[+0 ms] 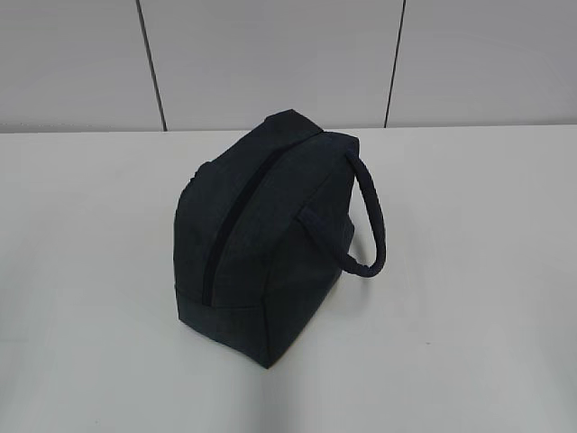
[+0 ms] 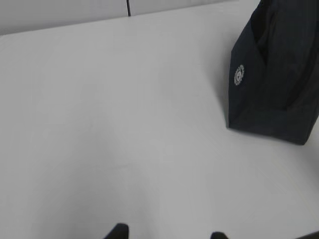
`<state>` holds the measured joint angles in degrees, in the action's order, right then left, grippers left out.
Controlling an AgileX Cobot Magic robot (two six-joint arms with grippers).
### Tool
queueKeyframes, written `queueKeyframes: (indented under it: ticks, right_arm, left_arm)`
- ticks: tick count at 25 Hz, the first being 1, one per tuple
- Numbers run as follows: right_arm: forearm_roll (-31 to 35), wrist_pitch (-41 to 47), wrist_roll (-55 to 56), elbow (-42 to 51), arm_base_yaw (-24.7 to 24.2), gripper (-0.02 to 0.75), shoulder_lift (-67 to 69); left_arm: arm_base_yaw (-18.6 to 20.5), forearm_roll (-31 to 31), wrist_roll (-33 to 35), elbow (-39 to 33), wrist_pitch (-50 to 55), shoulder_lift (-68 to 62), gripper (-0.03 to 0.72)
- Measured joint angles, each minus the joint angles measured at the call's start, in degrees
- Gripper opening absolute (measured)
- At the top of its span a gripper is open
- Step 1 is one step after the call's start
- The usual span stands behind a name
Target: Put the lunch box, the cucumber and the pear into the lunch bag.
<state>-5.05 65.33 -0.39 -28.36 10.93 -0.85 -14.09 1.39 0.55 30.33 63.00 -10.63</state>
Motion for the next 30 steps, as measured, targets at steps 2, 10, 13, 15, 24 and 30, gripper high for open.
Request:
queueKeyframes:
  ticks: [2, 10, 13, 15, 24, 30]
  right_arm:
    - [0.00, 0.10, 0.00, 0.00, 0.00, 0.484, 0.00]
    - [0.00, 0.10, 0.00, 0.00, 0.00, 0.484, -0.09]
    - [0.00, 0.10, 0.00, 0.00, 0.00, 0.484, -0.09]
    - [0.00, 0.10, 0.00, 0.00, 0.00, 0.483, -0.09]
    - [-0.10, 0.10, 0.00, 0.00, 0.00, 0.483, -0.11]
    - [-0.10, 0.10, 0.00, 0.00, -2.56, 0.483, -0.21]
  left_arm:
    - [0.00, -0.05, 0.00, 0.00, 0.13, 1.76, 0.300]
    - [0.00, -0.49, 0.00, 0.00, 0.38, 3.72, 0.293]
    - [0.00, -0.49, 0.00, 0.00, 0.43, 3.72, 0.283]
    - [0.00, -0.49, 0.00, 0.00, 0.49, 3.78, 0.276]
    - [4.22, -0.61, 0.00, 0.11, 0.90, 11.41, 0.269]
    - [7.60, -0.65, 0.00, 0.11, 0.96, 11.42, 0.269]
